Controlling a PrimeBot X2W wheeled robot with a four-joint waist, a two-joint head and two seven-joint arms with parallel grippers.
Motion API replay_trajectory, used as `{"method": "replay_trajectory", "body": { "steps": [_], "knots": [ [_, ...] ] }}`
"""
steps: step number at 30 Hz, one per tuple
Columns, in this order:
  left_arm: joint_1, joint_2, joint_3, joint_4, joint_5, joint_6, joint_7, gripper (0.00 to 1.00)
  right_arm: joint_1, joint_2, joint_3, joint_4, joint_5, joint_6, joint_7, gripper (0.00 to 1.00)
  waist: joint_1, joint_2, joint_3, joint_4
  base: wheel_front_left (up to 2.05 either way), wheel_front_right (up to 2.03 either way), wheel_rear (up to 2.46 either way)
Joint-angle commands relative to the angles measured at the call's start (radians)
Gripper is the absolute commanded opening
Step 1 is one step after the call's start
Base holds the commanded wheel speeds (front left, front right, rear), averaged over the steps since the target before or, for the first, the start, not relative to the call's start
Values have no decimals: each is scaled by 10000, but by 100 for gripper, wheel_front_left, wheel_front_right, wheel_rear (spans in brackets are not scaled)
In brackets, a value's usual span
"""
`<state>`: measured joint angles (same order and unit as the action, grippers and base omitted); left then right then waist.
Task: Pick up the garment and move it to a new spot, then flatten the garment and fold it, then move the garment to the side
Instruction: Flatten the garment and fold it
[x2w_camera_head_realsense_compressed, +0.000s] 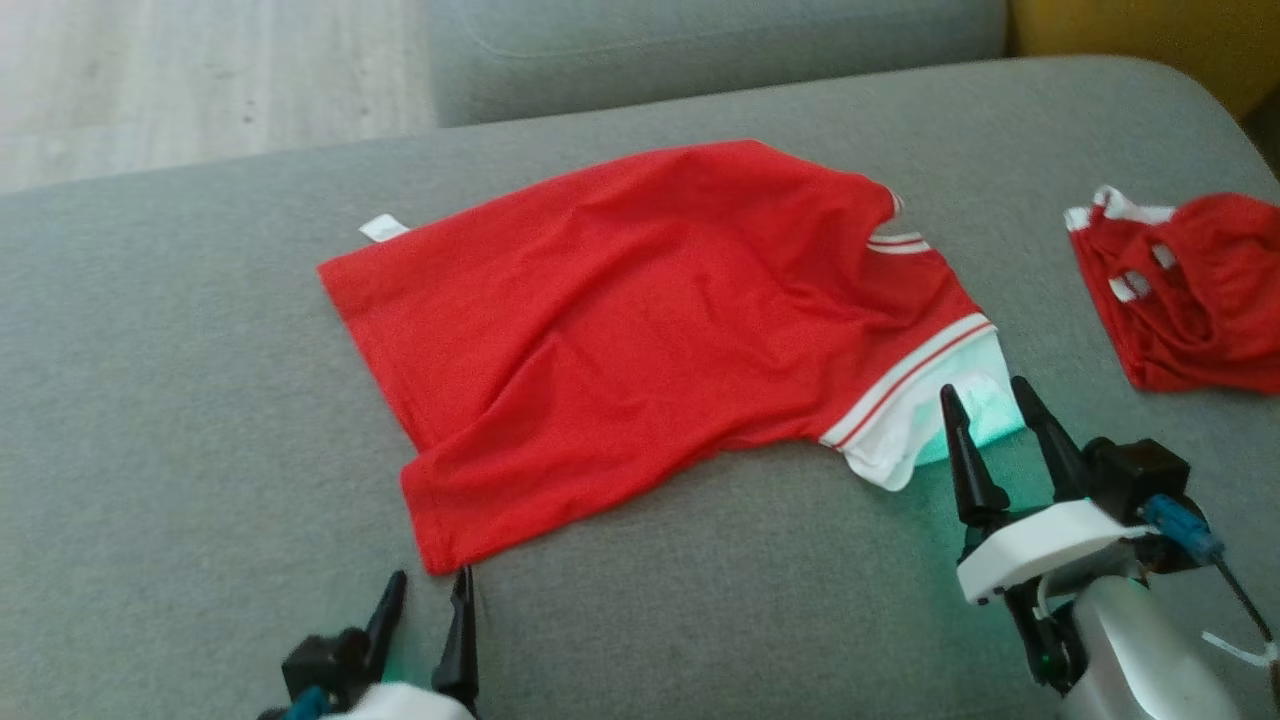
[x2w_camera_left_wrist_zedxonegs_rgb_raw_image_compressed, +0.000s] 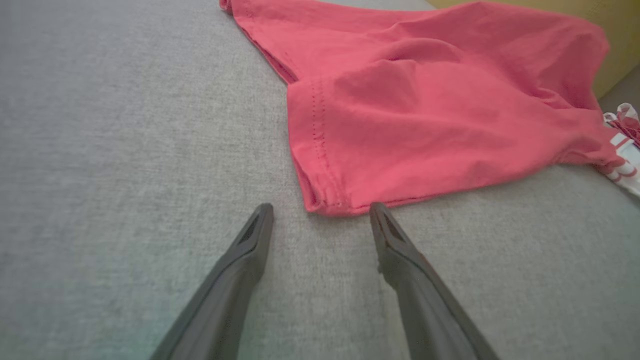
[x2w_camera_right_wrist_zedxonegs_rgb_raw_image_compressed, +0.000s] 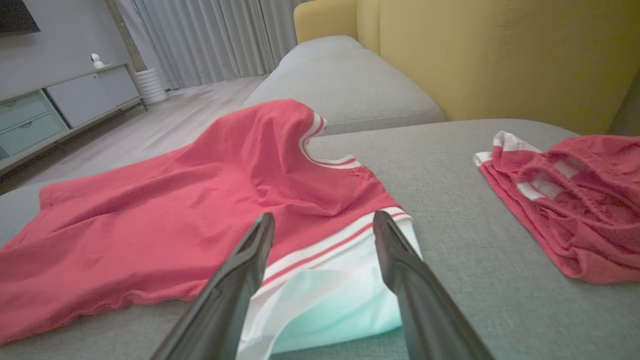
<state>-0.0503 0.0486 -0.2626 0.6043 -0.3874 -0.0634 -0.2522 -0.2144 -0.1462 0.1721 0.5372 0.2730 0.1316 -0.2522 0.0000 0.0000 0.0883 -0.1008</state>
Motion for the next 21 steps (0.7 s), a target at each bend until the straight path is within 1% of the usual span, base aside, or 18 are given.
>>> {"method": "replay_trajectory", "body": {
  "steps": [1, 6, 7, 8, 11, 13, 15, 17, 19, 21],
  "knots": [
    [-551, 16, 198, -58, -138, -40, -95, 100, -192, -190, 128, -232, 62, -9, -95, 100, 0, 0, 229, -246, 0, 0, 0],
    [-832, 16, -80, 410, -495, -98, -95, 100, -116, -305, -24, -220, 161, -9, -95, 100, 0, 0, 407, -350, 0, 0, 0],
    [-868, 16, -185, 573, -531, -116, -95, 45, -94, -313, -47, -193, 175, -9, -95, 100, 0, 0, 417, -346, 0, 0, 0],
    [-907, 16, -276, 716, -564, -133, -95, 0, -75, -311, -68, -160, 184, -9, -95, 100, 0, 0, 419, -335, 0, 0, 0],
    [-972, 16, -324, 860, -639, -120, -95, 0, -41, -301, -117, -72, 191, -9, -95, 100, 0, 0, 413, -284, 0, 0, 0],
    [-1016, 16, -80, 645, -608, 124, -95, 0, -14, -268, -181, 25, 185, -9, -95, 100, 0, 0, 402, -176, 0, 0, 0],
    [-962, 16, 434, 181, -369, 439, -95, 0, 9, -210, -227, 112, 160, -9, -95, 100, 0, 0, 388, -35, 0, 0, 0],
    [-838, 17, 966, -279, 41, 633, -95, 0, 38, -158, -248, 199, 149, -9, -95, 100, 0, 0, 380, 119, 0, 0, 0],
    [-691, 17, 1428, -685, 479, 718, -95, 0, 73, -127, -249, 346, 156, -9, -95, 100, 0, 0, 376, 266, 0, 0, 0],
    [-570, 17, 1828, -982, 828, 708, -95, 0, 88, -93, -255, 453, 162, -9, -95, 100, 0, 0, 392, 385, 0, 0, 0]
  ]
}}
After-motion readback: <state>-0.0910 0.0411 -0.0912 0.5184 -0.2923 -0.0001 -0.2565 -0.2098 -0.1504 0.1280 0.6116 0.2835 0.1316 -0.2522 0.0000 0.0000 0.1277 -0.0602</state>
